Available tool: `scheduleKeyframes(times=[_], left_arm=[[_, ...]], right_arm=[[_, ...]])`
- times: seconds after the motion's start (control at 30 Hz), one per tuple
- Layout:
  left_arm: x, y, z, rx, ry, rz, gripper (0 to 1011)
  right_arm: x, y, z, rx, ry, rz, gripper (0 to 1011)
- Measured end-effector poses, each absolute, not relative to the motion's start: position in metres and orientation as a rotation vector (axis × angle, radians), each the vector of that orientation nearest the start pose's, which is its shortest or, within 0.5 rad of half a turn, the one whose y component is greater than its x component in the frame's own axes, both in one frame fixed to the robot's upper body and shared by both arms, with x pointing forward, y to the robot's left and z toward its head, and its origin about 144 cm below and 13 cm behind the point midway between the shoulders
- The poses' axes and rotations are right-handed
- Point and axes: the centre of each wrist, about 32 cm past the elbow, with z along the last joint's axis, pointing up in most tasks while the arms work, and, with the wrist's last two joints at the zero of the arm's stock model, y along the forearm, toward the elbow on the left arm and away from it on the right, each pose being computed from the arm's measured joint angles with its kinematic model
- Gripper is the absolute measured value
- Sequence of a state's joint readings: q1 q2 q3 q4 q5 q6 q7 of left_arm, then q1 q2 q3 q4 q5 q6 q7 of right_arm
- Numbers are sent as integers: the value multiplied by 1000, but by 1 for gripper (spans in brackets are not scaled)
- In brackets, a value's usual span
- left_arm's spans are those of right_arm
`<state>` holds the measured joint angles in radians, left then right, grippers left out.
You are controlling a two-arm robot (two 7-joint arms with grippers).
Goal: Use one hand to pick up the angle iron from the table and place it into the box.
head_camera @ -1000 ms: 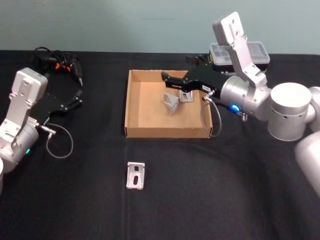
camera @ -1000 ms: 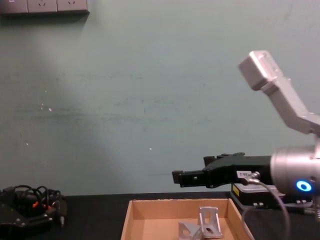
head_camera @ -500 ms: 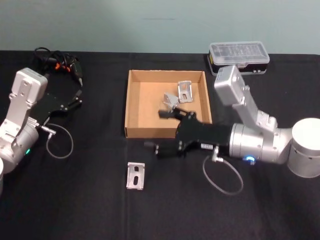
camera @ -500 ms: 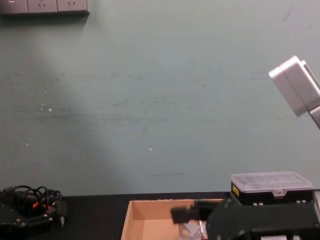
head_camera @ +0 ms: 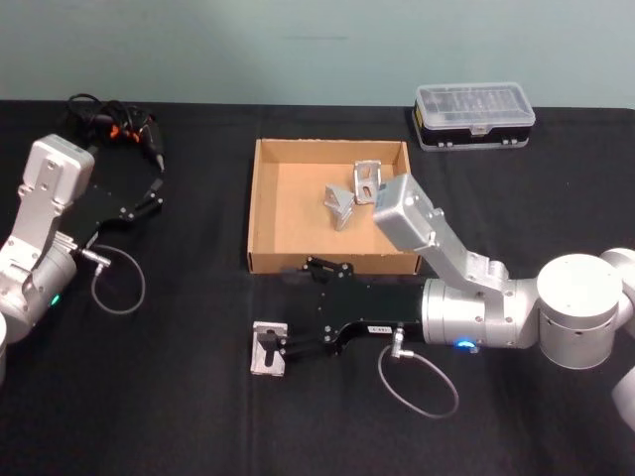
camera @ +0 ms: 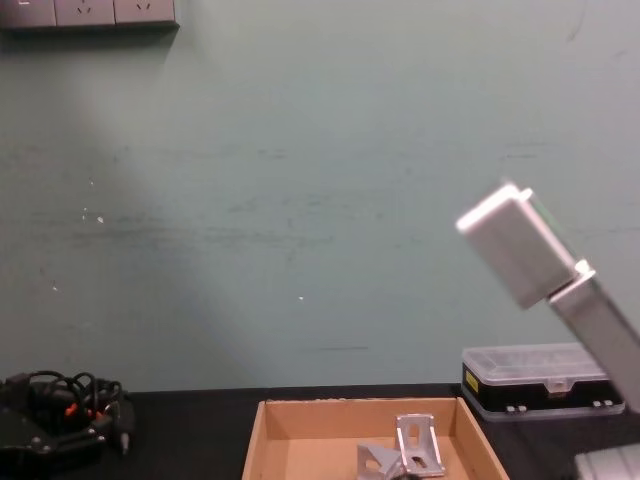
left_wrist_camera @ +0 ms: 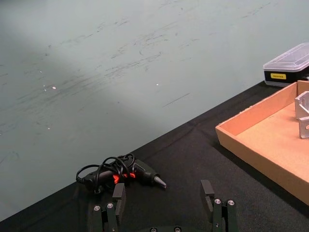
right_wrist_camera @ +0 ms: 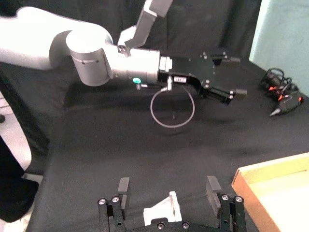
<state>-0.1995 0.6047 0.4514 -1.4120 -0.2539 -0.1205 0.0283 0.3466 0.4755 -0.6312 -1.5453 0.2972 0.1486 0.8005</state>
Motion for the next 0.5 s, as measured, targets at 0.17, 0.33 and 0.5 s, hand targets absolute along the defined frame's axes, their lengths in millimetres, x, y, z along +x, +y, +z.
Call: scheduleKeyframes(times=[0.17, 0.33, 0.5], left_arm=[[489, 310, 1140, 304, -285, 1248, 1011], [489, 310, 1140, 304, -285, 1248, 1011], [489, 310, 1140, 304, -285, 1248, 1011]], right_arm=[[505, -188, 1184, -357, -49, -265, 1000], [506, -180, 1178, -397, -45, -277, 1000], [507, -174, 1174, -418, -34, -291, 1000]])
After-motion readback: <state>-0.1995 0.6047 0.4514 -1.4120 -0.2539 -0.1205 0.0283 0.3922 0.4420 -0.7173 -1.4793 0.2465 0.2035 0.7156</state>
